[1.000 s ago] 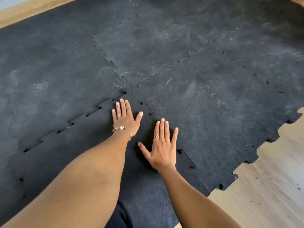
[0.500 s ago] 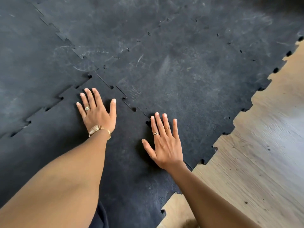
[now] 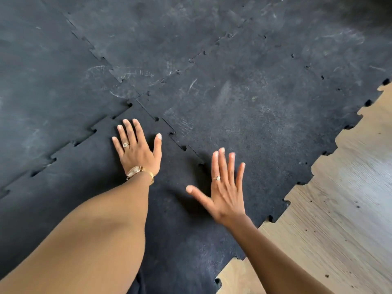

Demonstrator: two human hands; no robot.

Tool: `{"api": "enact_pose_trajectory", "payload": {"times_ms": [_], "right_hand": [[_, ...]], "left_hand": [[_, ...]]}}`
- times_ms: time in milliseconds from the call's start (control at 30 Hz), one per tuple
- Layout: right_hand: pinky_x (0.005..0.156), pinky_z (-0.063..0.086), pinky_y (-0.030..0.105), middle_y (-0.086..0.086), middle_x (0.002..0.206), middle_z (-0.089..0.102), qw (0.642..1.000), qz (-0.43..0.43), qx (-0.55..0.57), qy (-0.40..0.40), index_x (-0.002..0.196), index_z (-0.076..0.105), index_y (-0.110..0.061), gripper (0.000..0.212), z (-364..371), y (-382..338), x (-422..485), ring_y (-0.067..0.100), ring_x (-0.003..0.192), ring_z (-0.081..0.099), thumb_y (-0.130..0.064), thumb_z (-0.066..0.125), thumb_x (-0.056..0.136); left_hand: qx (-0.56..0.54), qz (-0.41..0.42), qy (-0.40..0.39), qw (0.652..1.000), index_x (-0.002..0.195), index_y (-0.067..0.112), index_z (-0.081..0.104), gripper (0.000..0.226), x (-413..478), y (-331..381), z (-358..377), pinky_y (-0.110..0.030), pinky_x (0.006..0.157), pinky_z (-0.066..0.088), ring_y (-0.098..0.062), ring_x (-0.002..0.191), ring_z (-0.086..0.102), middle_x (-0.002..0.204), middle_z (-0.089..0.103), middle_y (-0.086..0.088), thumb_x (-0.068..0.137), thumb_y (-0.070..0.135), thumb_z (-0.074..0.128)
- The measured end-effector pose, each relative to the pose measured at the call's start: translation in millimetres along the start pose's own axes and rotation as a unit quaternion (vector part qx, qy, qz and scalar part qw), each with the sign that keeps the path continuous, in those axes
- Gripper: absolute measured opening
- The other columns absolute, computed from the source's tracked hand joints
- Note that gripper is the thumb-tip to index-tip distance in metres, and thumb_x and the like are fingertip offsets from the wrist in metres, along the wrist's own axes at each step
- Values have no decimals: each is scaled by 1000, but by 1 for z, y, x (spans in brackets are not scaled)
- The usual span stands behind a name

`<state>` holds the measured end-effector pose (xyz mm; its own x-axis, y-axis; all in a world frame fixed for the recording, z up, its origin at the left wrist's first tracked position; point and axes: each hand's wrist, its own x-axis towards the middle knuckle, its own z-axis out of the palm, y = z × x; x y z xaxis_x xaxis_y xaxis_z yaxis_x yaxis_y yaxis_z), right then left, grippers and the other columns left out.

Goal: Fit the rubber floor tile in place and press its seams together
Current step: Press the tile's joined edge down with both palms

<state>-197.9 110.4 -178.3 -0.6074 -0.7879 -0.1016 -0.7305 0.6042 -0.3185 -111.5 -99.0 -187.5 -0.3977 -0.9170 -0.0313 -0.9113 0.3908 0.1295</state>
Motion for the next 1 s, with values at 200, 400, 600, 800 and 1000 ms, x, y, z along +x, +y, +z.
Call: {"api": "enact_pose_trajectory", "payload": {"times_ms": [200,400,600,800,1000], "right_hand": [[115,-16,59,6,162,-14,980,162,12,114,156,-7,-16,82,-13,3,58,25,148,-21,-67,9,94],[110,-14,69,6,163,-14,972,224,-36,56,155,-7,-19,82,5,12,65,31,147,-24,-70,0,92],[108,-12,72,4,164,-12,978,191,-75,23,155,-6,-23,80,3,11,68,35,147,-22,-69,-5,89],[113,-12,65,7,164,-10,985,156,-57,38,153,-13,-13,84,-4,-2,68,25,148,-20,-65,-6,88],[115,-14,61,10,164,4,977,160,56,128,155,-4,-13,82,-5,-52,130,25,150,-14,-66,8,94]], "left_hand": [[-9,1,9,1000,156,11,6,77,3,-3,8,-49,121,-2,-29,151,-1,164,4,-12,97,59,21],[-8,4,20,1000,156,9,8,76,3,-4,11,-50,121,-2,-31,151,1,163,5,-14,98,57,23],[-31,-40,17,999,156,12,10,73,-6,9,8,-52,121,-1,-31,151,2,163,6,-14,99,56,23],[-53,-65,21,996,155,17,16,75,-6,9,4,-52,121,-1,-40,149,-1,160,4,-26,96,61,29],[-38,-71,34,996,155,12,15,78,-6,9,9,-51,121,0,-44,148,1,157,6,-34,96,63,26]]}}
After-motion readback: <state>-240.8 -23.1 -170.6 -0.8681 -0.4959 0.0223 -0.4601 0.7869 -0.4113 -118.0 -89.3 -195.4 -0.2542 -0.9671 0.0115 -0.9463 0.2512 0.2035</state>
